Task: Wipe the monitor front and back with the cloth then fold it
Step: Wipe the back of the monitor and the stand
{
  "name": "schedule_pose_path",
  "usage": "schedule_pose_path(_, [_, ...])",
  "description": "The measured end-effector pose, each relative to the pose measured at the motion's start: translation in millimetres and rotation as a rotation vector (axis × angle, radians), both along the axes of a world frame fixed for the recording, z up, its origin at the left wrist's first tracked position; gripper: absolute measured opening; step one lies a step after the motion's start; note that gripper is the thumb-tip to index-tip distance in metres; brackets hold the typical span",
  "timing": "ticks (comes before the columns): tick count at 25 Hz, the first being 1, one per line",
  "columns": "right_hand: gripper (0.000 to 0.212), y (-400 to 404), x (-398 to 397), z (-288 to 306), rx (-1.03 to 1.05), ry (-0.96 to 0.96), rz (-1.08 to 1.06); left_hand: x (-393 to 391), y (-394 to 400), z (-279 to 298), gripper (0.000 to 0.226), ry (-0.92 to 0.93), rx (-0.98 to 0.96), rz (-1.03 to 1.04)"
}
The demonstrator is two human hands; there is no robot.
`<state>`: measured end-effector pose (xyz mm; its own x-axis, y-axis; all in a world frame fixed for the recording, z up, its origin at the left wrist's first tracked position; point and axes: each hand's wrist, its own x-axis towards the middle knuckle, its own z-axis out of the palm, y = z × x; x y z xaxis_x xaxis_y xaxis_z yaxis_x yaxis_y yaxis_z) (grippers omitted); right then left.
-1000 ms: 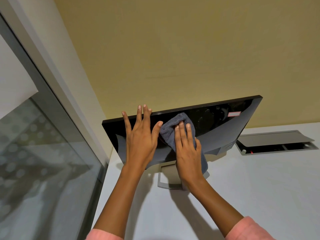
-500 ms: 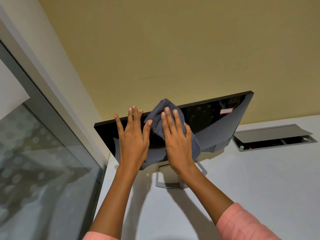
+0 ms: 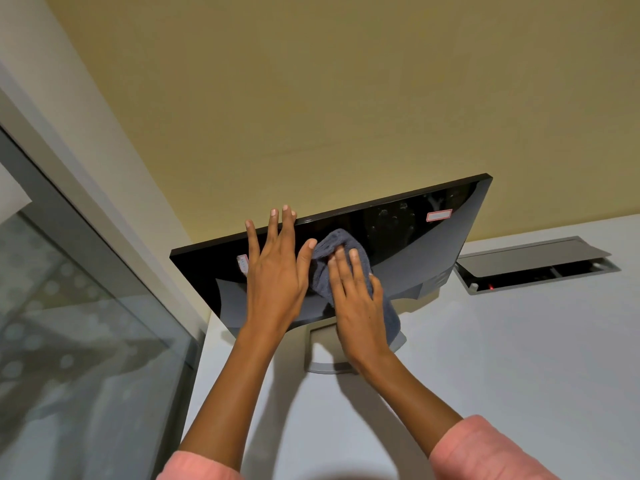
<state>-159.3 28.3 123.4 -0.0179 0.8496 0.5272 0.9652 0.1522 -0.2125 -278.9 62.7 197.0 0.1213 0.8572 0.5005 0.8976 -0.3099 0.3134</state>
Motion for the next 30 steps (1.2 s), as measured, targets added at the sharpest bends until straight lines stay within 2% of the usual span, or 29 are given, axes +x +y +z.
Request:
schedule_pose_path(6, [0.063,10.4,-7.2,26.5,0.085,-0.039,0.069,14.1,-13.0,13.2,0.064,-0.185,-0.046,0.000])
schedule_pose_path(13, [0.071,28.0,37.9,44.8,0.118,0.066,-0.110,31.6,-16.4,29.2,0.071,-0.172,-0.104,-0.069])
schedule_pose_path(19, [0.072,20.6,43.3,2.0,0.013,0.208,-0.102,47.2,-10.5,31.4,0.068,-0.128,-0.168,-0.121])
schedule_pose_path(23, [0.092,13.3,24.7,-15.1,-0.013,0.075,-0.028,48.8,-7.7,29.6,0.067,-0.112,-0.186,-0.098])
schedule_pose_path(27, [0.067,20.0,23.0,3.1,0.070,0.026,0.052,49.0,-7.0,28.8,0.067,-0.111,-0.190,-0.091])
schedule_pose_path(30, [0.068,27.8,35.9,25.3,0.109,0.057,0.021,49.6,-5.9,28.9,0.069,-0.109,-0.179,-0.095])
